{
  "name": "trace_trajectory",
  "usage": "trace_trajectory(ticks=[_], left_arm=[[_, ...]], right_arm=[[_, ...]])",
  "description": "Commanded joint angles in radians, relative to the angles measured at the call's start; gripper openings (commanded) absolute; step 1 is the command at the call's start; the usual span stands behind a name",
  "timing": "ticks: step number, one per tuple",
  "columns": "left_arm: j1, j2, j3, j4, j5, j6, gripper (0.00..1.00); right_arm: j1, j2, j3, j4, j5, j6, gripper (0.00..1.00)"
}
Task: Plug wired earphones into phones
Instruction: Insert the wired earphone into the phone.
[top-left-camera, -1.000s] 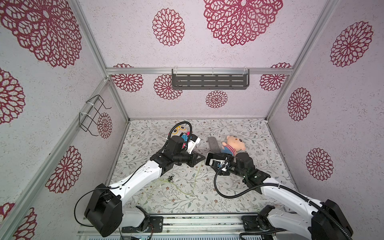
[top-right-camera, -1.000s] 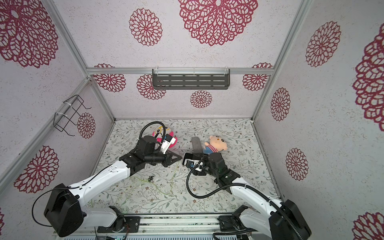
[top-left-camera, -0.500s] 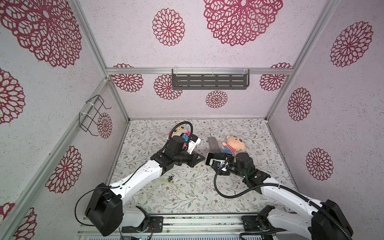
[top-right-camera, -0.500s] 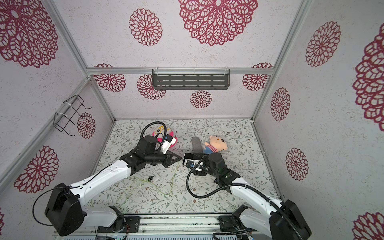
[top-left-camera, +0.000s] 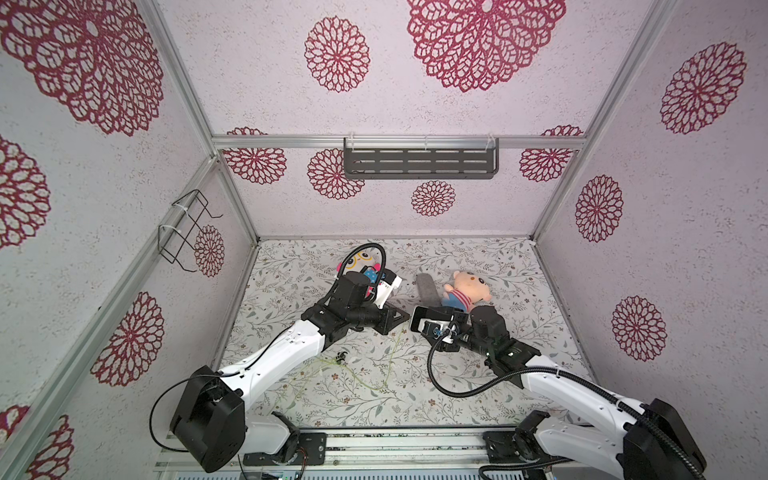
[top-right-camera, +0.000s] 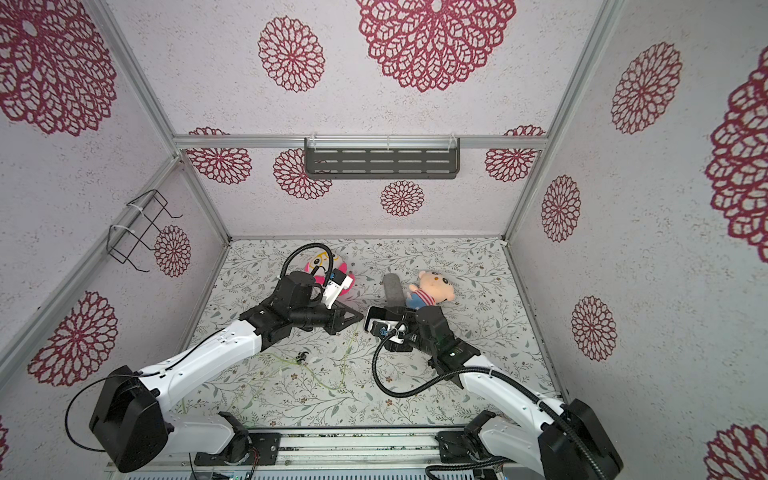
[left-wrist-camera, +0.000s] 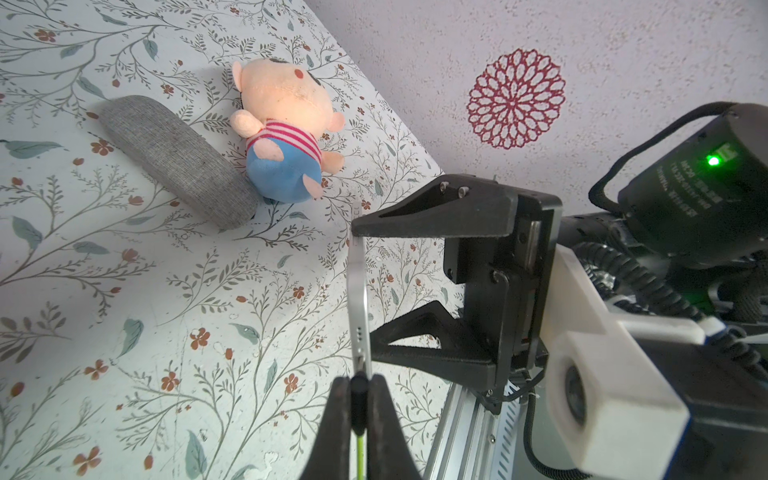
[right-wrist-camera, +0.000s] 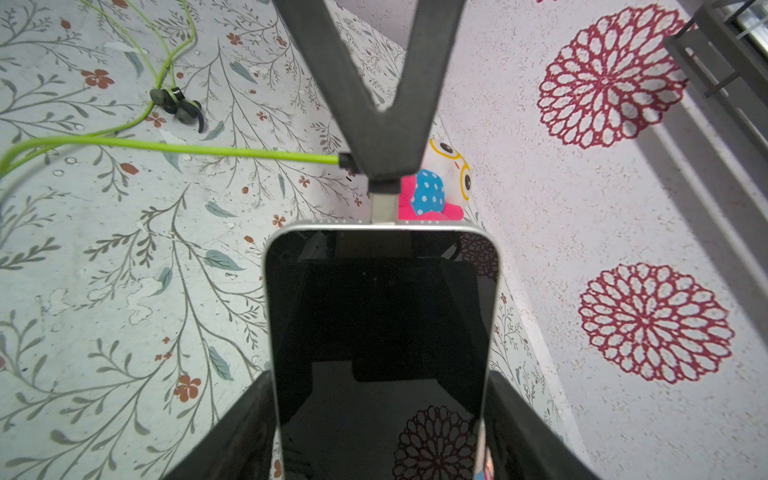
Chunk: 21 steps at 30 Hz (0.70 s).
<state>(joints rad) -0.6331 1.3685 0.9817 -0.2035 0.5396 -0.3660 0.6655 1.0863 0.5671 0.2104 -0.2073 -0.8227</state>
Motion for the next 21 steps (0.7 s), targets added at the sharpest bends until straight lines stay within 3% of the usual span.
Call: trace_trajectory(ticks=[1, 21], left_arm=[[-0.012, 0.014, 0.023, -0.004, 0.0, 0.021, 0.0], [-0.017, 0.032, 0.034, -0.016, -0.042, 0.018, 0.0]], right_arm=[[0.016, -0.029, 0.065, 0.063, -0.009, -0.014, 0.65], [0.03, -0.018, 0.074, 0.101, 0.002, 0.042, 0.64]])
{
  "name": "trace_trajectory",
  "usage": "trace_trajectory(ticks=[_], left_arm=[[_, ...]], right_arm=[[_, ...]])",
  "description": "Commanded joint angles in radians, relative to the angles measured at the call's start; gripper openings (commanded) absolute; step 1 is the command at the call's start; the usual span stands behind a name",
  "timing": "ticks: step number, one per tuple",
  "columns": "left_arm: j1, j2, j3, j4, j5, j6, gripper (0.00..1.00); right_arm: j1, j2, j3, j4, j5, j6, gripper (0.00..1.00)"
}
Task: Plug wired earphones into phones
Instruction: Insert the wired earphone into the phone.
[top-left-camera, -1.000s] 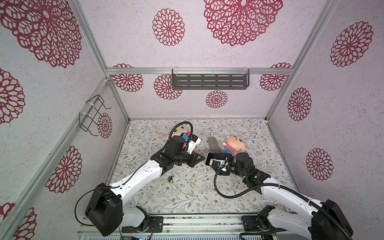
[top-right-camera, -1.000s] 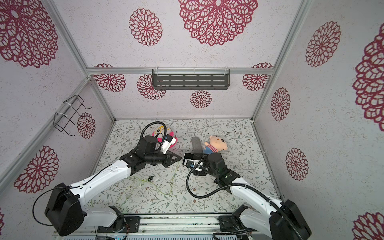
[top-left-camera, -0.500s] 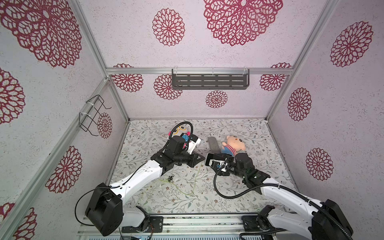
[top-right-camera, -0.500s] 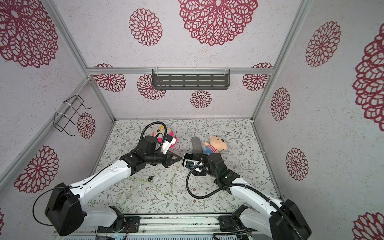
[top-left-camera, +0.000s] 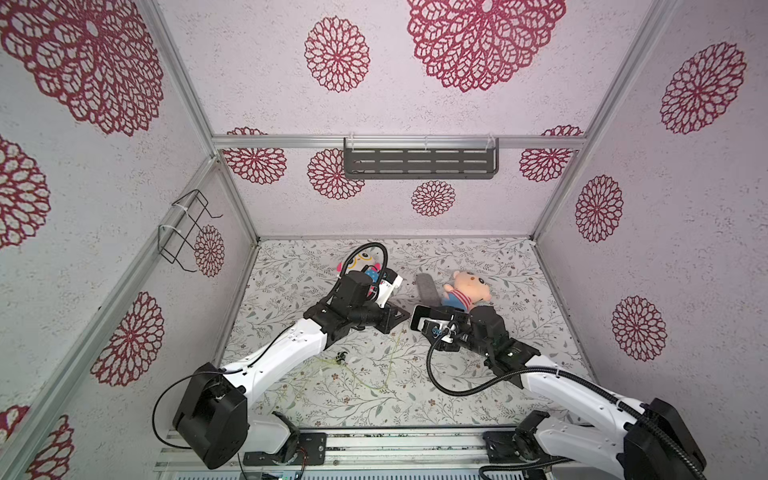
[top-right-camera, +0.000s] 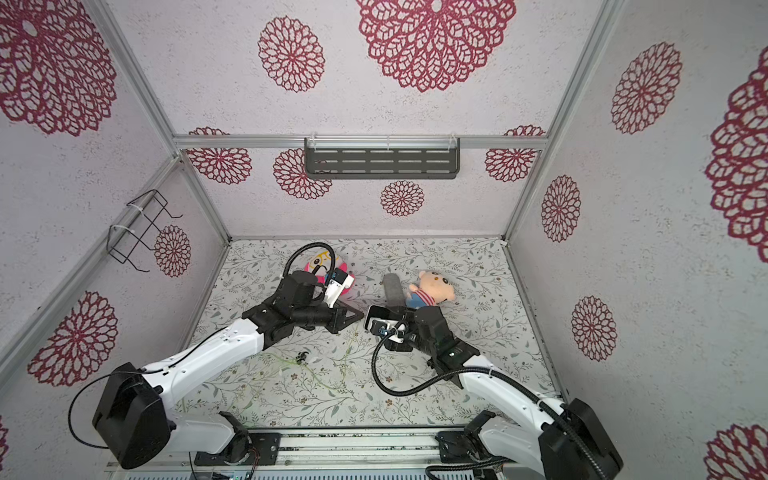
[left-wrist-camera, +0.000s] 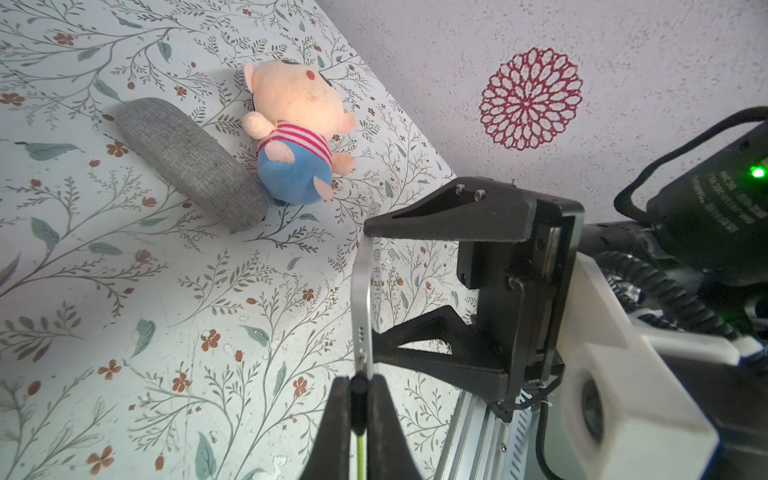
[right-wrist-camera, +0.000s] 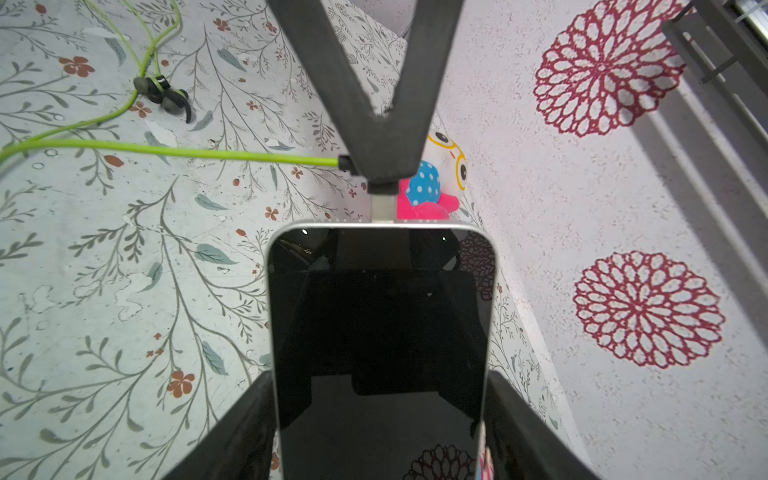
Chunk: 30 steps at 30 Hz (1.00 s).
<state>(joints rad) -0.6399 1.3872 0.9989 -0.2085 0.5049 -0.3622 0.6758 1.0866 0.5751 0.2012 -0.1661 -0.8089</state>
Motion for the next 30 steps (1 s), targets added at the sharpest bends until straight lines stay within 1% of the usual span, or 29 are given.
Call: trace_trajectory(ticks=[1, 9, 13, 21, 30], left_arm=[[-0.009, 0.013, 0.017, -0.01, -0.005, 0.015, 0.0], [-0.01, 0.022, 0.012, 0.012, 0.04, -0.003, 0.0], [-0.01, 0.031, 0.01, 0.005, 0.02, 0.009, 0.0], [-0.015, 0.071, 0.031, -0.026, 0.019, 0.024, 0.0], [-0.018, 0.091, 0.032, 0.001, 0.053, 0.021, 0.0]], right_arm=[[0.022, -0.017, 0.066, 0.112, -0.038, 0.029, 0.64], [0.028, -0.018, 0.047, 0.148, -0.042, 0.04, 0.64], [0.028, -0.033, 0.038, 0.176, -0.052, 0.063, 0.64], [0.028, -0.034, 0.061, 0.143, -0.071, 0.062, 0.63], [0.028, -0.007, 0.071, 0.16, -0.086, 0.056, 0.63]])
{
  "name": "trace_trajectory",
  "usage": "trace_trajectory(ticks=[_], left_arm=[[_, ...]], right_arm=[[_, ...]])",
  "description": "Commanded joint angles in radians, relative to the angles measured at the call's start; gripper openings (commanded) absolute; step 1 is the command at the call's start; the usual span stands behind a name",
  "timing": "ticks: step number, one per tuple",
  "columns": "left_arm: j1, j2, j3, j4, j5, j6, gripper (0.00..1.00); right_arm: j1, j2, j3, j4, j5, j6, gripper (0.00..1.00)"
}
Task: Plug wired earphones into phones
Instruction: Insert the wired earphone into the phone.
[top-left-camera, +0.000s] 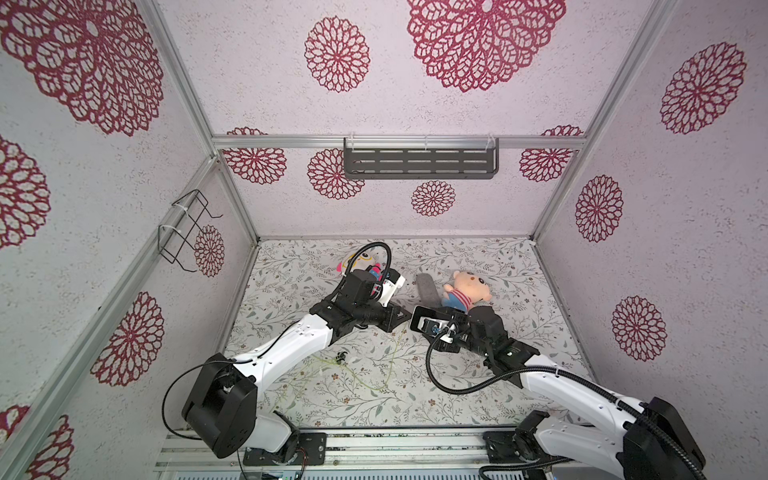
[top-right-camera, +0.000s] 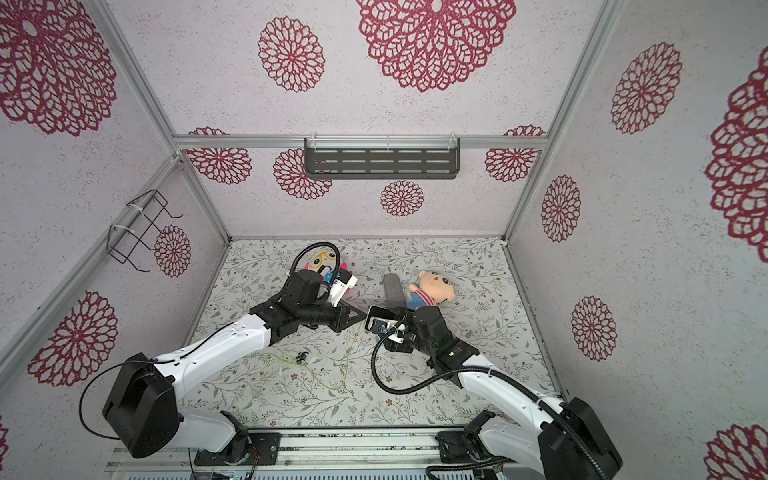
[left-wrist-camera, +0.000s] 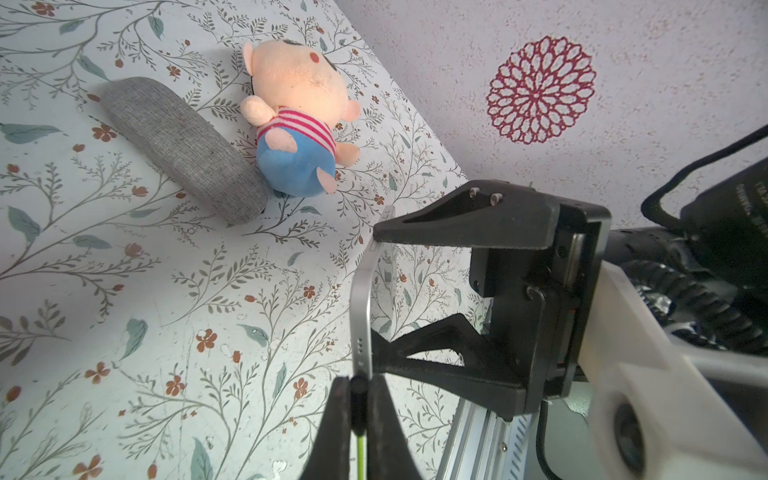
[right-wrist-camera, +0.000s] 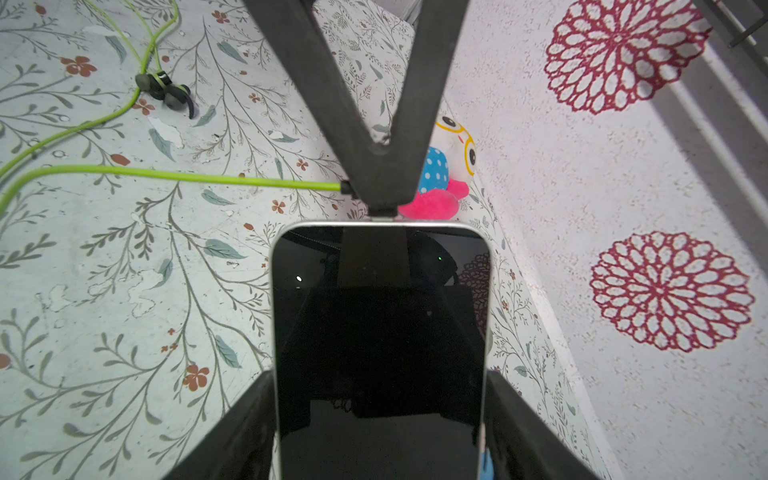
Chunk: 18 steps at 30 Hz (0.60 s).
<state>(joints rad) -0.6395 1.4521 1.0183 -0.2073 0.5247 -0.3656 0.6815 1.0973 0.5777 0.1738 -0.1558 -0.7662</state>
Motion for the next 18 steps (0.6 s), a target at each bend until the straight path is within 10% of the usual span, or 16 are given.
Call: trace_trajectory(ticks=[1, 13, 18], left_arm=[[-0.018, 0.024, 0.012, 0.0, 0.031, 0.029, 0.0], [0.05, -0.085, -0.042, 0.083, -0.123, 0.067, 0.34], [0.108, -0.132, -0.083, 0.163, -0.114, 0.026, 0.98]], right_arm=[[0.022, -0.016, 0.068, 0.183, -0.095, 0.011, 0.63], [0.005, 0.033, 0.045, 0.007, -0.031, -0.038, 0.63], [-0.026, 0.07, 0.066, -0.059, -0.039, -0.034, 0.63]])
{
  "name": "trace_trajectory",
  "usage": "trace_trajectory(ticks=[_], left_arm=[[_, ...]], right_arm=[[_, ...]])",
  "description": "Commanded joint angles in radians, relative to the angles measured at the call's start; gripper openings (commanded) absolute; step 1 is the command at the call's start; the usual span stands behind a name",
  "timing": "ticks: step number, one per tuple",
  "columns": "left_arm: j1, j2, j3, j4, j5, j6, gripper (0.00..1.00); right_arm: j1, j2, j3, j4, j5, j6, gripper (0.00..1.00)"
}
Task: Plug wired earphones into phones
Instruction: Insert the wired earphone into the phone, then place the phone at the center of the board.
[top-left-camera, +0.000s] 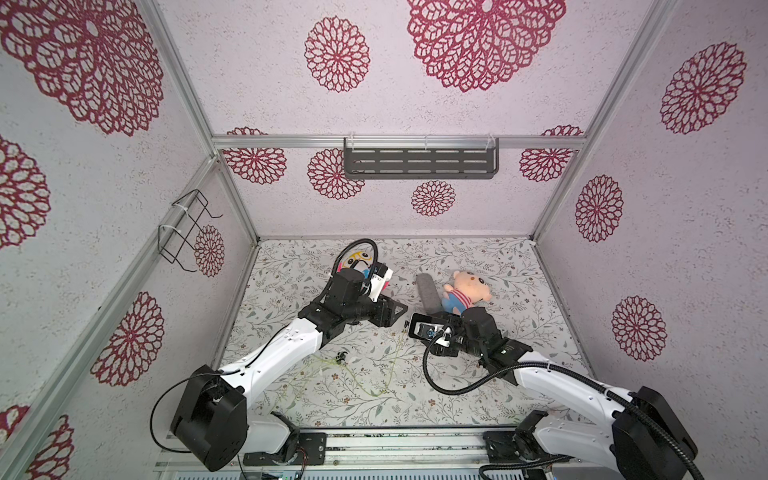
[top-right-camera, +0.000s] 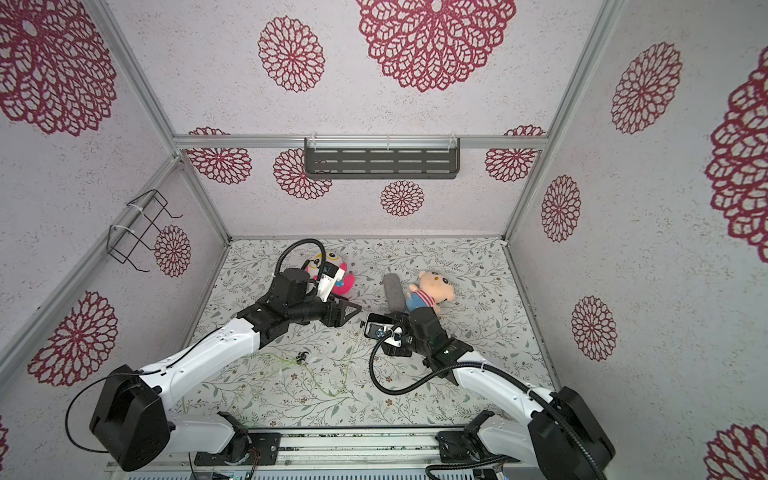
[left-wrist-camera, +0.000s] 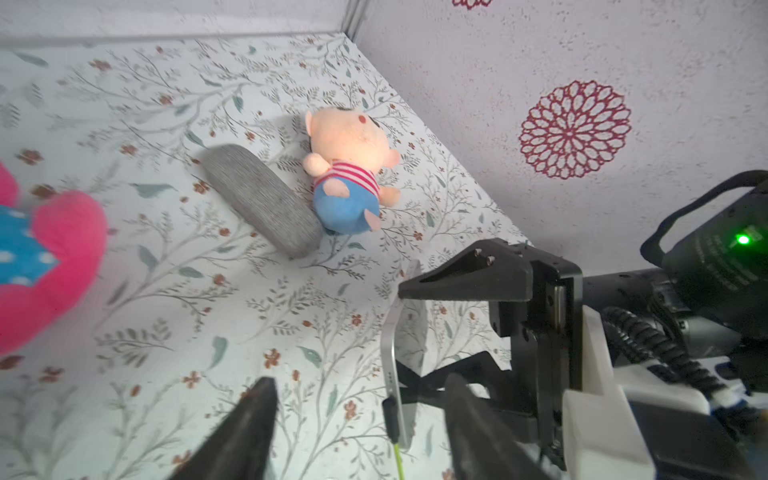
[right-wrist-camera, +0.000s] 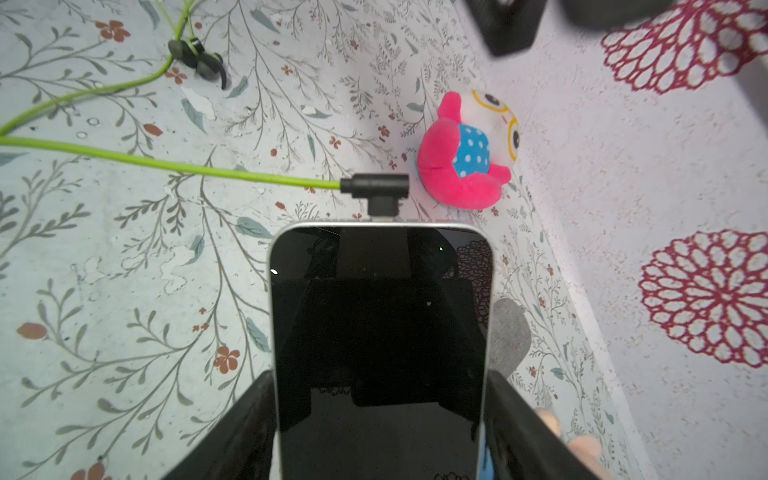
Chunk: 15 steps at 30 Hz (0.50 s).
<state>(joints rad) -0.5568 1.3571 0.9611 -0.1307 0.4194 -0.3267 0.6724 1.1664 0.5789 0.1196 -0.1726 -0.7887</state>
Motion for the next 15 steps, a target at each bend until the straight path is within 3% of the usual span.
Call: trace_trajectory(ticks=[1, 15], left_arm=[[0.03, -0.045, -0.032, 0.099, -0.007, -0.018, 0.98], [0.2, -0.207, -0.104, 0.153, -0.202, 0.026, 0.98]], right_arm=[[-0.021, 0.009, 0.072, -0.017, -0.024, -0.012, 0.63], [-0.114, 0.138, 0.231, -0.341, -0.133, -0.064, 0.63]])
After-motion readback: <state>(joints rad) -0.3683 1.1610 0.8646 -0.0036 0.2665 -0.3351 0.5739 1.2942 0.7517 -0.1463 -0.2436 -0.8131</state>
